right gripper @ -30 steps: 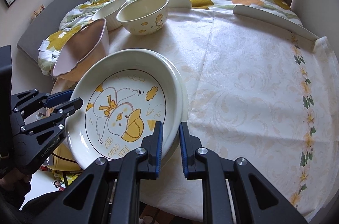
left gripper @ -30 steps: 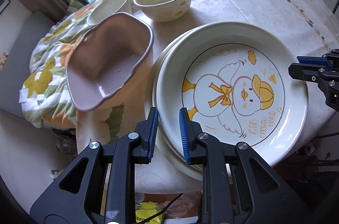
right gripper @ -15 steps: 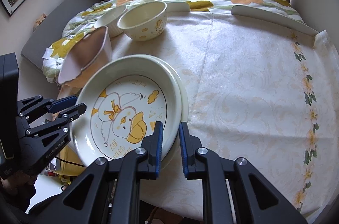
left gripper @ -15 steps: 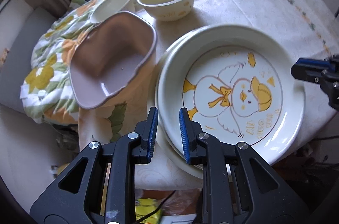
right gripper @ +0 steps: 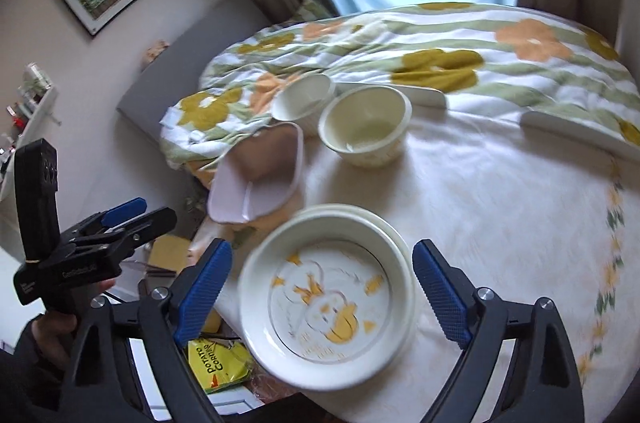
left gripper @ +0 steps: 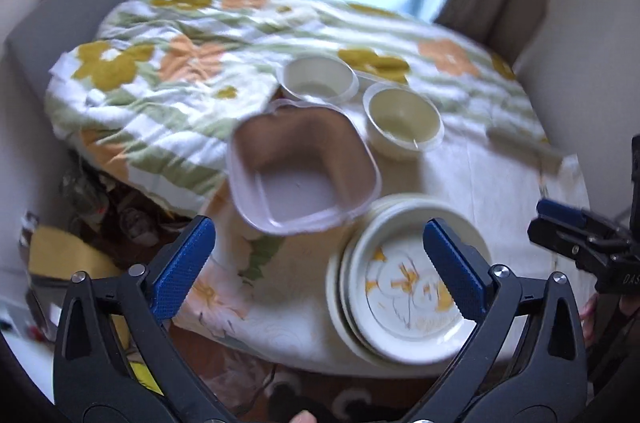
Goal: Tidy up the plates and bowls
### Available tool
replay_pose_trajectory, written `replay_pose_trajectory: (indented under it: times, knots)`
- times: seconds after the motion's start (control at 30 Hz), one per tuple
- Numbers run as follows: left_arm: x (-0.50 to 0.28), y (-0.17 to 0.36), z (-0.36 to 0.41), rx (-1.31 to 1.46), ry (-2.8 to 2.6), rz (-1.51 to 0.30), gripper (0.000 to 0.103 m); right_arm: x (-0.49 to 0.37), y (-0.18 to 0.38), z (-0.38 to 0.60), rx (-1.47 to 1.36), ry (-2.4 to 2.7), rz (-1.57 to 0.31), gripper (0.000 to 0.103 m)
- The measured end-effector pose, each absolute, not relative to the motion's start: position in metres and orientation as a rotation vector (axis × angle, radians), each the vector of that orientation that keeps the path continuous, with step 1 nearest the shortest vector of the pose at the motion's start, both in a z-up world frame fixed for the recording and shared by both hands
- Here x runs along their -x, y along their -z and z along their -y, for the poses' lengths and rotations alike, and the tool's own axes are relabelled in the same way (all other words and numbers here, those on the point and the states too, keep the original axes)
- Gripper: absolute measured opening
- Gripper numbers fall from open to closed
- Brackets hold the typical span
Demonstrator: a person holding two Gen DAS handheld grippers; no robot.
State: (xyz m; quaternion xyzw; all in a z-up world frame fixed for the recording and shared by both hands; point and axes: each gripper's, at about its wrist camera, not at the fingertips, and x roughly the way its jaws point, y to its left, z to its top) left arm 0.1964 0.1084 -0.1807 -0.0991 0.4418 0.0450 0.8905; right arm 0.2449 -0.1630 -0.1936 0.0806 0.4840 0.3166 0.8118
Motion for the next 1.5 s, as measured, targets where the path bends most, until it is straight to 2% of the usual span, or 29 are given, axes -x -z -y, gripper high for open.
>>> replay_pose_trajectory:
  times: [0.23, 0.43, 0.5, 0.57, 0.6, 0.63, 0.73, 0.77, 0.83, 0.87, 1.03, 1.3, 1.5]
  knots:
    - [-0.223, 0.199, -0.158, 0.302, -0.136, -0.971, 0.103, -0.295, 0.213, 0.11, -0.125, -0.72, -1.122, 0.09]
    - [-0.265, 0.249, -0.193, 0.416, -0.111, -1.074, 0.102, -0.33, 0.252, 0.068, -0.108, -0.715, -1.247, 0.09]
    - [-0.277, 0.265, -0.197, 0.435, -0.096, -1.101, 0.095, -0.342, 0.265, 0.058, -0.093, -0.711, -1.277, 0.088]
    - [-0.289, 0.282, -0.199, 0.439, -0.084, -1.141, 0.08, -0.351, 0.277, 0.048, -0.091, -0.723, -1.301, 0.079]
    - [-0.294, 0.288, -0.198, 0.435, -0.082, -1.159, 0.075, -0.354, 0.283, 0.043, -0.095, -0.735, -1.314, 0.069]
    - [-0.297, 0.294, -0.199, 0.43, -0.088, -1.168, 0.066, -0.357, 0.288, 0.039, -0.092, -0.742, -1.326, 0.059]
    - [-0.302, 0.305, -0.199, 0.435, -0.082, -1.18, 0.054, -0.36, 0.301, 0.025, -0.055, -0.747, -1.35, 0.045]
    - [-0.304, 0.308, -0.198, 0.432, -0.077, -1.182, 0.046, -0.36, 0.304, 0.023, -0.046, -0.747, -1.354, 0.042]
    - [-0.306, 0.312, -0.196, 0.419, -0.067, -1.188, 0.032, -0.361, 0.309, 0.018, -0.029, -0.745, -1.359, 0.028]
    - [-0.307, 0.313, -0.196, 0.41, -0.068, -1.192, 0.028, -0.361, 0.31, 0.016, -0.028, -0.741, -1.361, 0.026]
    - [-0.312, 0.308, -0.195, 0.339, -0.069, -1.173, 0.024, -0.36, 0.31, 0.015, 0.027, -0.714, -1.337, 0.017]
    - [-0.308, 0.293, -0.195, 0.3, -0.074, -1.142, 0.024, -0.352, 0.296, 0.019, 0.018, -0.715, -1.289, 0.016]
    - [-0.29, 0.262, -0.182, 0.27, -0.087, -1.092, 0.024, -0.333, 0.269, 0.037, -0.025, -0.744, -1.219, 0.016]
